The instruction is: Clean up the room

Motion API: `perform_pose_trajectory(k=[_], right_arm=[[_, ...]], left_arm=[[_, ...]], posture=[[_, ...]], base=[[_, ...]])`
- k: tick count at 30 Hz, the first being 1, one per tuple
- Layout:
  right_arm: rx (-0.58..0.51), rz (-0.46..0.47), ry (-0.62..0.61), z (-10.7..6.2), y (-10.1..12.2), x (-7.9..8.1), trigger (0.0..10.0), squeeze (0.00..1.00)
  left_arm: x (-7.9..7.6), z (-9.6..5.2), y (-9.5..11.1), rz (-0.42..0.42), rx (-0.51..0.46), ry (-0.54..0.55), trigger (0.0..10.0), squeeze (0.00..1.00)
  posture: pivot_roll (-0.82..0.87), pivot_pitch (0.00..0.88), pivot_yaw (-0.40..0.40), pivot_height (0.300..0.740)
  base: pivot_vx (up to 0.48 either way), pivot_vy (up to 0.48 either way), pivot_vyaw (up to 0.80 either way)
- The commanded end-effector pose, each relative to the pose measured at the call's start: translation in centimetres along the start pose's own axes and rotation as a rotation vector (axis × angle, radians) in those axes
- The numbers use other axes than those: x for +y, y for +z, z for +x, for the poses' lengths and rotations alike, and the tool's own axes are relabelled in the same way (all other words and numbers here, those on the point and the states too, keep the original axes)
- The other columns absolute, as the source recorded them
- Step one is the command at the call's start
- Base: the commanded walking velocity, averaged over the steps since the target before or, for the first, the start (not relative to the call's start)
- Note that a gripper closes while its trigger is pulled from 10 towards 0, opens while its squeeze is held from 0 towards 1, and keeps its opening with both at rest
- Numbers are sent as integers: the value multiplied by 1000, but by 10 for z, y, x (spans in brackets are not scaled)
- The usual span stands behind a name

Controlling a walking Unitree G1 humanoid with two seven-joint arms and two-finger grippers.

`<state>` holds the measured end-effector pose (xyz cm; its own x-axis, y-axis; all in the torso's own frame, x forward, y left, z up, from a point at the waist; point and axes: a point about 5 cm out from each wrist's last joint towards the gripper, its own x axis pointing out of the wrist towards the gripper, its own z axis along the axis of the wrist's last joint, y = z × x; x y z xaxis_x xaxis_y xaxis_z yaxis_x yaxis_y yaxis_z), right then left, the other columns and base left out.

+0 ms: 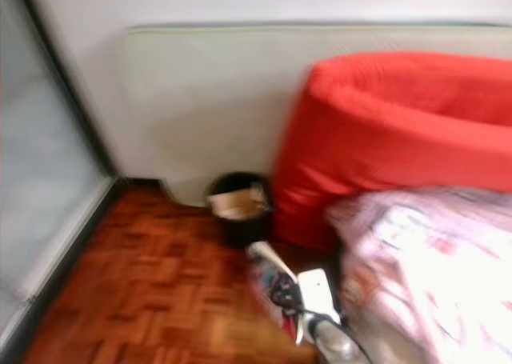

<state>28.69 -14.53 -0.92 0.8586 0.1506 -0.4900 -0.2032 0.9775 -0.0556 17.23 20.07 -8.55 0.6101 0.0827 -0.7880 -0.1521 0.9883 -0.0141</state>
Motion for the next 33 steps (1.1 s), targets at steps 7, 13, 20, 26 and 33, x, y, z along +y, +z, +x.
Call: perform_pose_trajectory(k=[7,13,20,26,33], right_arm=[[-26,-4,-10,2,8,-3,10000,0],[-26,-4,-10,2,7,-3,10000,0],[-31,-1,-8,2,8,-2,10000,0],[-138,38,-19,2,22,-2,10000,0],[-178,78,-51,1,26,-4,10000,0]], left_arm=[[5,-1,-4,41,25,14,10000,0],[5,-1,-4,34,19,15,10000,0],[5,-1,-4,36,17,16,10000,0],[6,-1,-4,36,14,18,10000,0],[5,-1,-4,31,14,12,10000,0]], posture=[[34,148,35,740],[35,149,35,740],[35,151,35,740],[34,152,36,740],[36,151,37,740]], base=[[0,-193,-785],[0,0,-781],[0,0,-781],[0,0,-781],[0,0,-781]])
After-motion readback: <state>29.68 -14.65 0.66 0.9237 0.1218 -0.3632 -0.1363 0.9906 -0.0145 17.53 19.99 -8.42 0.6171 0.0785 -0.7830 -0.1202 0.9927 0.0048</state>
